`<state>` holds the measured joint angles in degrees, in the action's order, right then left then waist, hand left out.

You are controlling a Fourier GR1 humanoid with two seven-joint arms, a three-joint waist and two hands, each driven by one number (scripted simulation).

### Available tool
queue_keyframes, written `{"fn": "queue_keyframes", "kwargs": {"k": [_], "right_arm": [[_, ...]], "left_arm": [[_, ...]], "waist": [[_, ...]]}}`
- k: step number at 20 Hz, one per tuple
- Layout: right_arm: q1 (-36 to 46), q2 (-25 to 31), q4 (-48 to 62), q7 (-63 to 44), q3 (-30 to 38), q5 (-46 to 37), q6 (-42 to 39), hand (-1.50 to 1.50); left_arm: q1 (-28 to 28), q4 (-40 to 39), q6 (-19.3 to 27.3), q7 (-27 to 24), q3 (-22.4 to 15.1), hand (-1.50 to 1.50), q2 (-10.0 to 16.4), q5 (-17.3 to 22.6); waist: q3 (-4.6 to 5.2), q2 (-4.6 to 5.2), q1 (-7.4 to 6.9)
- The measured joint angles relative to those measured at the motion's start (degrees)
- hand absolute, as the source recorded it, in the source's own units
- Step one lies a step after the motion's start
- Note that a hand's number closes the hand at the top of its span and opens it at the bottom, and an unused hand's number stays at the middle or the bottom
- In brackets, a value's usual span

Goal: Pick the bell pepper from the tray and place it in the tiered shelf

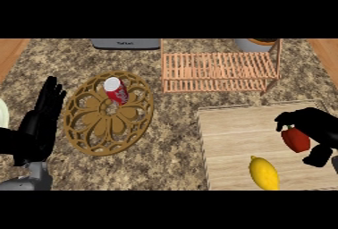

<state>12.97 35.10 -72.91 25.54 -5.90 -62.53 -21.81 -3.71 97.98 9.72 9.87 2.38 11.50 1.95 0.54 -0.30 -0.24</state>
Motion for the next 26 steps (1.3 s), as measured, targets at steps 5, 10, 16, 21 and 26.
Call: {"fn": "queue_keyframes", "kwargs": {"k": [5, 10, 16, 21, 26], "right_arm": [[0.93, -3.81, -0.04, -2.79, -1.05, -3.66, 3.82, 1.5], [-0.44, -14.02, -4.92, -20.82, -2.03, -9.16, 1.33, 1.5], [-1.84, -25.07, -11.74, -37.02, -5.05, -11.03, -0.96, 1.5], [-3.55, -29.15, -19.6, -47.75, -10.13, -4.54, -0.6, 1.5], [-2.96, -33.28, -29.76, -60.28, -15.94, 5.28, 6.87, 1.5]], "left_arm": [[-0.22, -1.41, 0.06, -1.38, -0.15, 0.0, -0.92, -0.77], [-0.07, -1.55, -0.13, -0.94, 0.61, 0.0, -0.36, -0.5], [-0.47, -1.52, 0.23, -0.5, 0.22, 0.0, -0.8, -0.79], [0.2, -1.34, -0.24, -0.83, -0.07, 0.0, -1.01, -0.57], [0.66, -1.23, -0.41, -0.94, -0.39, 0.0, -1.11, -0.76]], "waist": [[0.67, -0.34, 0.12], [1.74, -1.12, 1.33], [1.73, -1.3, 1.45], [0.99, -1.05, 0.92], [-0.11, -0.63, 0.28]]}}
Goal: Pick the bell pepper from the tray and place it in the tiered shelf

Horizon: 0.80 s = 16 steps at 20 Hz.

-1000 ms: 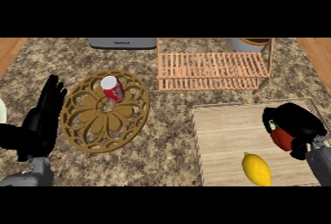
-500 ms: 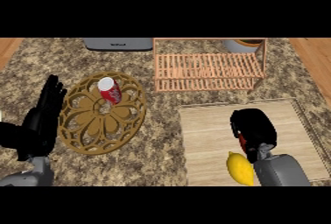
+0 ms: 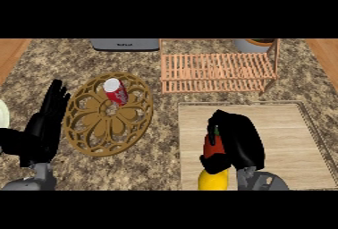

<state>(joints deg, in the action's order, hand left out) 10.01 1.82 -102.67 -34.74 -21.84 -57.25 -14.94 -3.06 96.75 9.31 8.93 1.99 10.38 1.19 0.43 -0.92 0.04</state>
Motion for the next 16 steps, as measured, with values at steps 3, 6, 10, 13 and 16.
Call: {"fn": "queue_keyframes", "kwargs": {"k": [3, 6, 10, 13, 16], "right_arm": [[2.92, -0.93, -6.66, -9.73, -3.18, 2.76, 4.36, 1.5], [6.78, -1.35, -12.97, -20.35, -6.02, 1.09, 6.15, 1.5], [12.87, -1.36, -17.17, -27.19, -7.64, -2.99, 5.73, 1.5], [16.71, -1.3, -19.15, -29.0, -6.06, -3.46, 4.15, 1.5], [19.39, -1.33, -18.69, -28.81, -2.47, -3.58, 3.38, 1.5]], "left_arm": [[-0.7, -0.83, 0.24, -0.22, 0.14, 0.0, -0.15, -0.22], [-1.02, -0.84, 0.45, -0.11, 0.38, 0.0, -0.2, -0.27], [-0.77, 0.21, 0.49, 0.66, -0.06, 0.0, -0.39, -0.65], [-2.21, 0.08, 0.94, 1.97, 0.03, 0.0, -0.52, -0.99], [-1.75, 0.42, 0.35, 1.56, 0.46, 0.0, -0.33, -0.58]], "waist": [[-0.18, 0.19, 0.04], [-0.23, 0.24, 0.09], [-0.3, 0.41, -0.05], [-0.33, 0.56, 0.01], [-0.35, 0.67, -0.08]]}}
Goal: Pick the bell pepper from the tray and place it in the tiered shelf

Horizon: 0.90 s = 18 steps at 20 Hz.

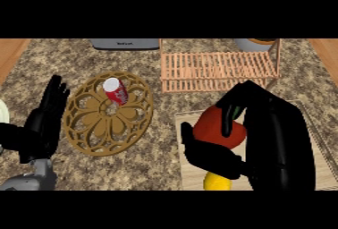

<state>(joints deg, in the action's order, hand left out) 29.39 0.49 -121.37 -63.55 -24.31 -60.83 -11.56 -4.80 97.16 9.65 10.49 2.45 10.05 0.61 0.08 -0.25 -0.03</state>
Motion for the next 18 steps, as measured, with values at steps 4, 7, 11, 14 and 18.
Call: {"fn": "queue_keyframes", "kwargs": {"k": [4, 7, 11, 14, 18], "right_arm": [[3.74, -0.11, 3.86, 1.52, 5.44, 0.08, 0.0, 1.5], [6.0, -0.15, 7.86, 3.17, 9.53, 0.46, 0.74, 1.5], [7.41, 0.28, 14.39, 7.11, 15.28, 1.5, 3.61, 1.5], [8.13, 0.67, 19.64, 10.15, 18.14, 1.53, 7.11, 1.5], [9.46, 0.82, 28.2, 15.38, 20.76, 1.48, 14.45, 1.5]], "left_arm": [[-0.16, -0.84, -0.8, -0.69, 0.36, 0.0, 0.13, 0.21], [-1.64, -2.07, -0.39, -0.56, 0.47, 0.0, -0.21, -0.31], [0.02, -0.59, -0.23, -0.79, -0.47, 0.0, -1.21, -0.98], [0.31, -0.65, -1.22, -1.37, 0.64, 0.0, -0.63, -0.25], [0.33, -0.05, -1.49, -0.7, 0.67, 0.0, -0.8, -0.39]], "waist": [[-0.04, 0.16, -0.13], [-0.05, 0.24, -0.14], [-0.07, 0.29, -0.32], [-0.07, 0.33, -0.37], [-0.08, 0.36, -0.46]]}}
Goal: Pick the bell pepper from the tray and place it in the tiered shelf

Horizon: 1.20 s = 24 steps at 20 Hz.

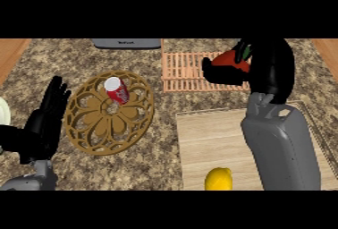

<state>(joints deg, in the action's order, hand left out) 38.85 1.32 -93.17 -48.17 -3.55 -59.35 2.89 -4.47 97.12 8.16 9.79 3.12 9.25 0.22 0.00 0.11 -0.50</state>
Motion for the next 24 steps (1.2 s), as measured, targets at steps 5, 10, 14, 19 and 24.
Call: {"fn": "queue_keyframes", "kwargs": {"k": [5, 10, 14, 19, 24], "right_arm": [[2.97, 0.57, 9.51, 5.88, 3.36, 1.06, 6.8, 1.5], [5.96, 0.72, 19.03, 10.48, 4.84, 1.58, 11.17, 1.5], [8.01, 0.34, 24.6, 13.18, 9.09, 5.03, 16.52, -1.5], [11.16, 1.28, 33.08, 17.78, 12.18, 9.83, 17.73, -1.5], [13.27, 1.97, 37.44, 23.25, 14.43, 14.96, 18.63, -1.5]], "left_arm": [[0.05, 0.45, -0.81, 0.37, 1.29, 0.0, 0.59, 0.47], [-0.28, -1.84, -0.84, -1.64, 0.99, 0.0, -0.43, -0.41], [-0.42, 0.1, -0.63, 0.22, 0.9, 0.0, -0.58, -0.39], [0.21, 0.33, -0.79, 0.05, 0.66, 0.0, -1.11, -0.74], [-0.23, -0.76, -1.71, -0.45, 1.42, 0.0, -0.71, -0.42]], "waist": [[-0.01, 0.01, -0.05], [0.0, 0.02, -0.04], [-0.01, 0.06, -0.23], [-0.02, 0.07, -0.28], [0.0, -0.02, -0.18]]}}
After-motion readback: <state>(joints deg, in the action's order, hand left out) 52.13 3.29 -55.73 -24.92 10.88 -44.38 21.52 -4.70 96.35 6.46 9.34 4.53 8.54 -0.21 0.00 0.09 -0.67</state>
